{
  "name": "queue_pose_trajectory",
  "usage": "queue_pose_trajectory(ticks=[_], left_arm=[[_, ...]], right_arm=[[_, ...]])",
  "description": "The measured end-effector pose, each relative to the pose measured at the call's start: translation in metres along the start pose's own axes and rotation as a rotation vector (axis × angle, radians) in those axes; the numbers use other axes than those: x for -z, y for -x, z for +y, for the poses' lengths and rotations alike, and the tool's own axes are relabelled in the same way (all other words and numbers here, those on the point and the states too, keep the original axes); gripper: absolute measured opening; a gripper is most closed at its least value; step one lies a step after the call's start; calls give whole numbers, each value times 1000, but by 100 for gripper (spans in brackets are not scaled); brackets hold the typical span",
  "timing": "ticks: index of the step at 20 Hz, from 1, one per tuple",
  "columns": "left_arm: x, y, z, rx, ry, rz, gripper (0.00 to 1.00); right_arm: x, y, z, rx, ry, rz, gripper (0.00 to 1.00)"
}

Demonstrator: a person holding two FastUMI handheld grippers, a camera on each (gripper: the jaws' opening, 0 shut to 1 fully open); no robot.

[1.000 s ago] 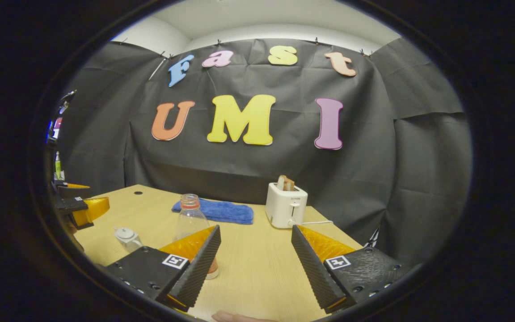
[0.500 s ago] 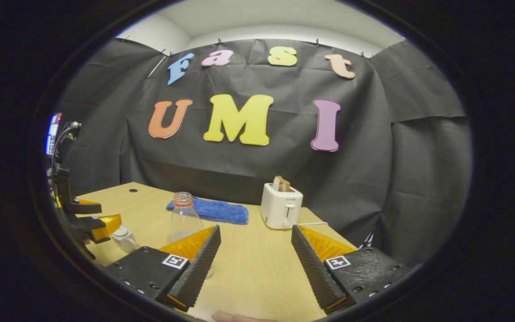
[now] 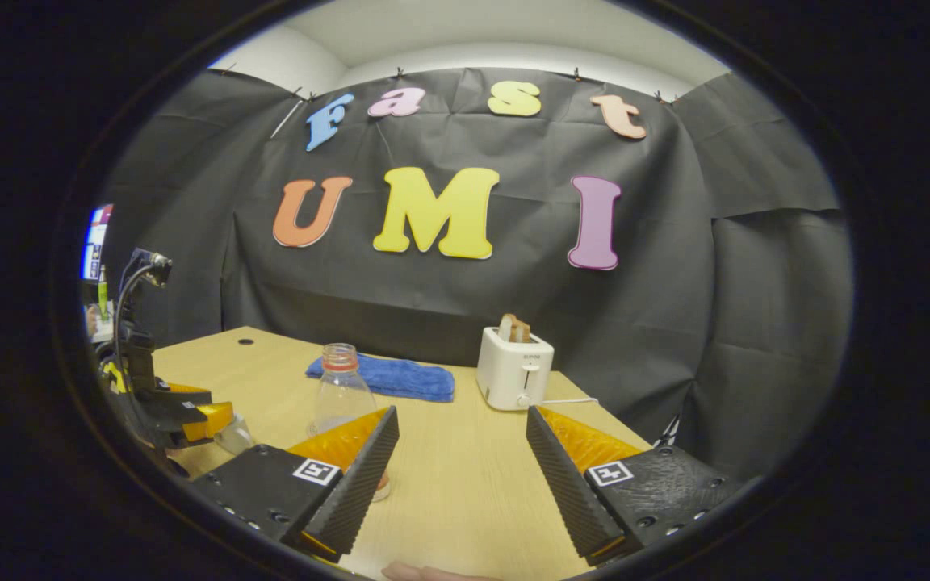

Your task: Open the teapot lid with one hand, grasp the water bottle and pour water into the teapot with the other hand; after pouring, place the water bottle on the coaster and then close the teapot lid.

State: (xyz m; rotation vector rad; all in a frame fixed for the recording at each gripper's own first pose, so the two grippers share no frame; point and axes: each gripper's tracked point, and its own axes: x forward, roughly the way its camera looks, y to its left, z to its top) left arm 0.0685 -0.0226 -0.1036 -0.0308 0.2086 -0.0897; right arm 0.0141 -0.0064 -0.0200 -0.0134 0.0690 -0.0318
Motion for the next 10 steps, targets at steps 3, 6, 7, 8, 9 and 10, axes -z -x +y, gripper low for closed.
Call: queue_pose_trajectory(ticks=[3, 6, 7, 8, 9, 10], left_arm=[[0, -2, 3, -11, -9, -6, 40], [-2, -9, 3, -14, -15, -15, 28], [-2, -13, 3, -14, -20, -19, 27], [-2, -14, 3, -16, -26, -27, 24], [-2, -14, 4, -16, -28, -31, 23], [-3, -14, 4, -13, -31, -34, 19]], right_arm=[[1, 0, 2, -5, 1, 4, 96], [4, -1, 8, -15, 7, 11, 95], [5, -1, 10, -17, 12, 13, 95], [5, -2, 11, -18, 18, 14, 96], [6, -2, 12, -19, 23, 15, 96], [8, -1, 12, -20, 25, 16, 96]])
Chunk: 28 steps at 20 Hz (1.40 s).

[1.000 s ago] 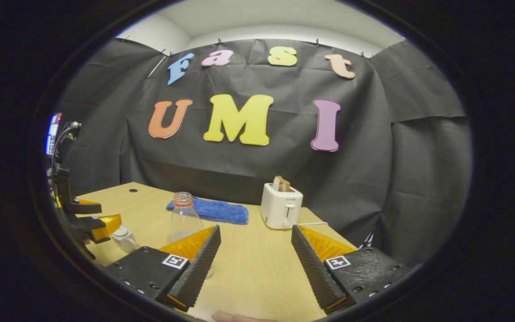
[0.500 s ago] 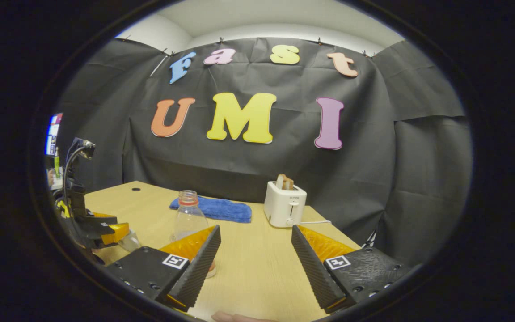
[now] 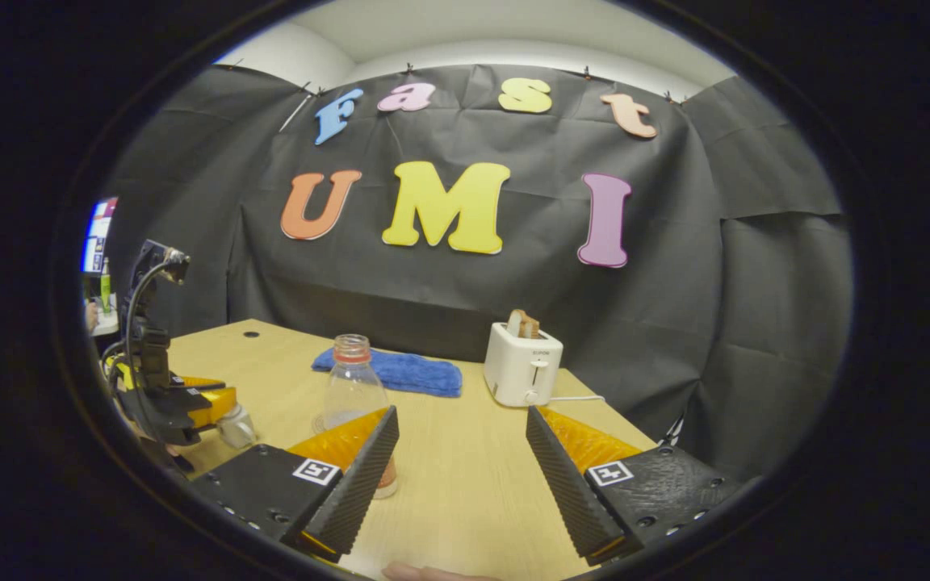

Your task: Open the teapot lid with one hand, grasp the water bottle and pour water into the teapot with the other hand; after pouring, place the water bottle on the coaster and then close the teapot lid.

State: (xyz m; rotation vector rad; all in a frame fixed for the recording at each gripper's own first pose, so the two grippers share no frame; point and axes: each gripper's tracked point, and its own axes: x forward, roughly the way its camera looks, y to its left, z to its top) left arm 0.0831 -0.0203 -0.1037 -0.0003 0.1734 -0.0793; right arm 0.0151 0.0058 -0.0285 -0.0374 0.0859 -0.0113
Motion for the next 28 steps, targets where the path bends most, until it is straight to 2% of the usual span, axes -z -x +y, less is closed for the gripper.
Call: queue_pose_trajectory(ticks=[4, 6, 11, 20, 21, 28], left_arm=[[-1, 0, -1, -5, -5, -7, 6], [-3, 3, 1, -12, -6, -5, 4], [-35, 28, 4, -17, -4, -73, 4], [-79, 73, 20, -10, 33, -155, 4], [-80, 76, 19, -5, 34, -155, 4], [-88, 87, 33, -14, 25, -162, 4]], right_arm=[[1, -1, 5, -10, 8, 4, 96], [1, -2, 7, -14, 12, 6, 96], [5, -3, 16, -50, 14, 12, 96], [26, -2, 83, -216, -45, 70, 98], [30, -7, 88, -224, -56, 81, 95], [45, -43, 94, -180, -70, 42, 98]])
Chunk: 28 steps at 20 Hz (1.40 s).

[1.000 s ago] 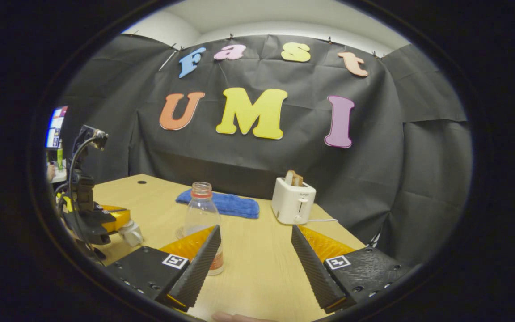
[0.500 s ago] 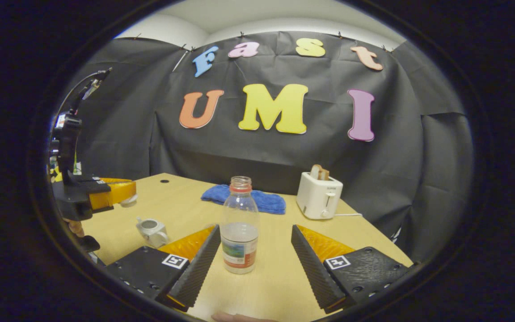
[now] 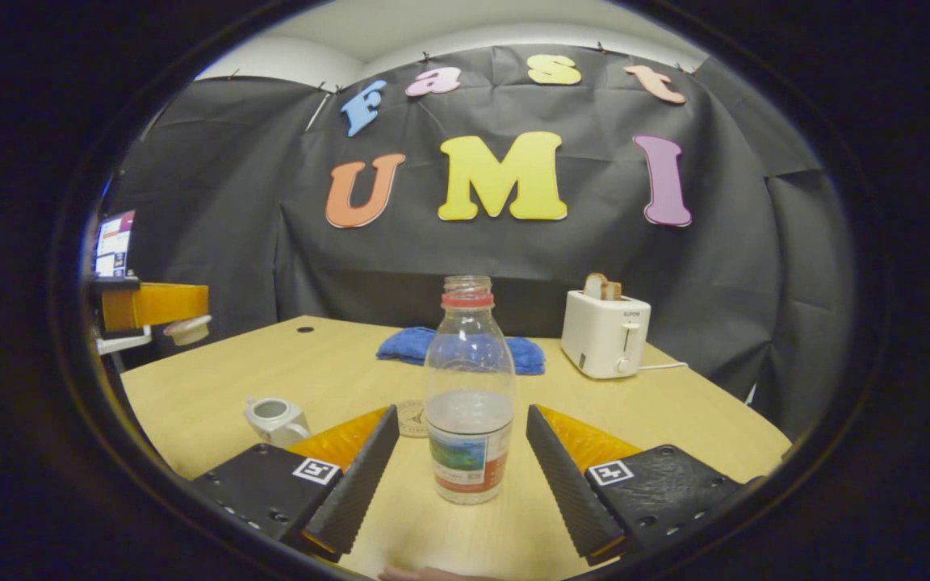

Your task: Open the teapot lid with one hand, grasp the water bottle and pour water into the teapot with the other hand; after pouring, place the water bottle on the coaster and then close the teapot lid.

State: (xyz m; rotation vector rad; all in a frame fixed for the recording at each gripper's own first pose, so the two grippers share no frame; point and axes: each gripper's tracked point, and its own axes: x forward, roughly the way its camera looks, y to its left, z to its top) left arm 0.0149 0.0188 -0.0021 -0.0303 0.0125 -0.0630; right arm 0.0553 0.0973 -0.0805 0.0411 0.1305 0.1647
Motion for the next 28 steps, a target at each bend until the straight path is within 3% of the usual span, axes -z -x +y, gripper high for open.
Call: queue_pose_trajectory(ticks=[4, 7, 8, 13, 19, 25, 28], left_arm=[[1, 3, 7, 14, -14, 21, 4], [0, 3, 17, 14, -16, 27, 4], [2, 4, 19, 17, -11, 33, 4], [-6, 10, 33, 33, 2, 18, 4], [-15, 17, 55, 38, -11, -3, 4], [-9, 18, 68, 43, 10, 19, 4], [-10, 19, 78, 30, 0, 16, 4]], right_arm=[[6, -18, 0, 3, 11, 11, 98], [8, -25, -3, 22, 26, 22, 89], [8, -26, -2, 25, 25, 21, 78], [-4, -17, 11, 61, 91, 30, 74], [-13, -12, 40, 118, 376, 48, 74], [6, -19, 59, 166, 691, 105, 74], [-3, -22, 62, 226, 881, 38, 74]])
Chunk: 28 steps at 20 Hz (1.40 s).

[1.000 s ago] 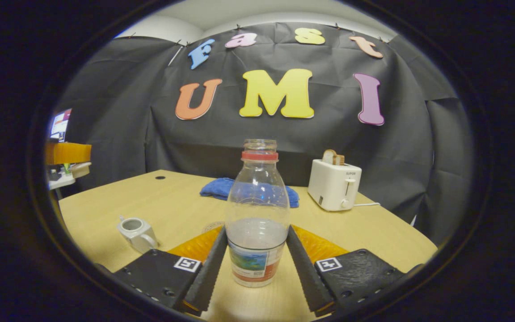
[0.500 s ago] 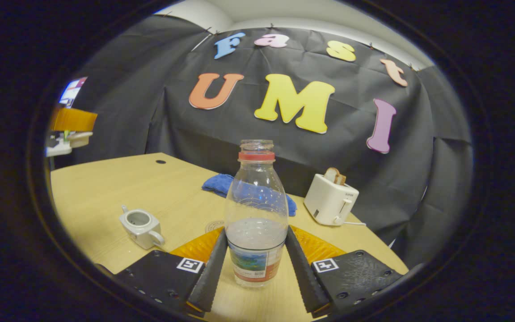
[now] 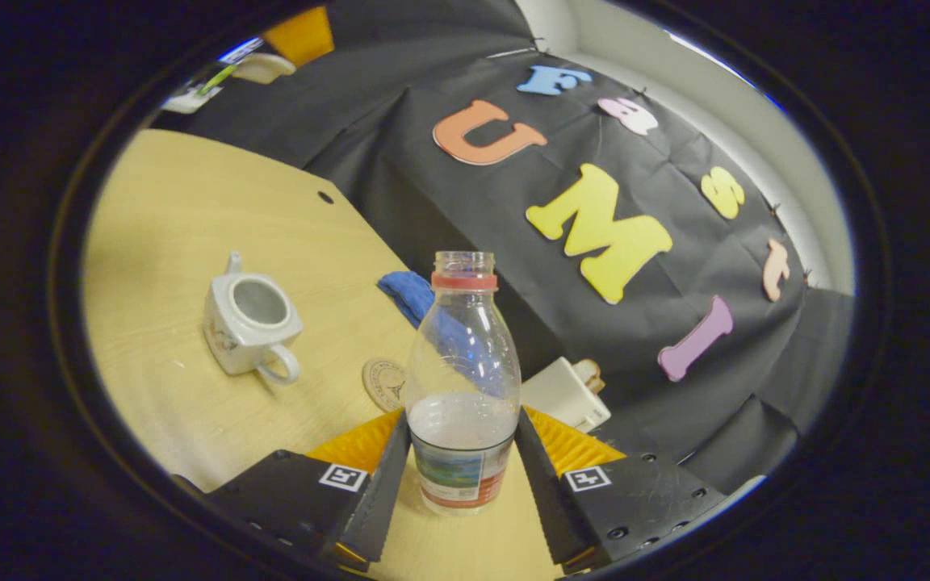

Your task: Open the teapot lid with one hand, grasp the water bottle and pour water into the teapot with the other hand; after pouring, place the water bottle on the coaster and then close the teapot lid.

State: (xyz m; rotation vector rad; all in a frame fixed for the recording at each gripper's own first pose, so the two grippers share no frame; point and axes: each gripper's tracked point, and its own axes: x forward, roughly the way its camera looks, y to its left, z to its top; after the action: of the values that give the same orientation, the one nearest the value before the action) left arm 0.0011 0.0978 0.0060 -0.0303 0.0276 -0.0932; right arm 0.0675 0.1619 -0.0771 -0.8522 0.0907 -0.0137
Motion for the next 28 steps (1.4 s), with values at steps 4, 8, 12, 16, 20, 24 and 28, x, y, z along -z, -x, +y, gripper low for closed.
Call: queue_pose_trajectory(ticks=[4, 8, 12, 16, 20, 24, 28], left_arm=[[-3, 4, 15, -15, 24, -10, 4], [-3, 5, 28, -37, 32, -11, 4], [0, 4, 28, -39, 35, -2, 4], [-1, 4, 27, -43, 22, -5, 4], [-2, 4, 26, -41, 19, -8, 4], [-2, 4, 25, -36, 14, -9, 4], [-4, 4, 25, -43, 12, -11, 4]], right_arm=[[0, -3, 8, 56, 209, -38, 75], [-2, -1, 17, 41, 286, -39, 75], [-7, -5, 21, 56, 414, -63, 75], [-14, -8, 22, 79, 556, -90, 74], [-22, -10, 30, 107, 686, -127, 75], [-28, -14, 29, 138, 775, -151, 75], [-38, -11, 21, 196, 870, -186, 75]])
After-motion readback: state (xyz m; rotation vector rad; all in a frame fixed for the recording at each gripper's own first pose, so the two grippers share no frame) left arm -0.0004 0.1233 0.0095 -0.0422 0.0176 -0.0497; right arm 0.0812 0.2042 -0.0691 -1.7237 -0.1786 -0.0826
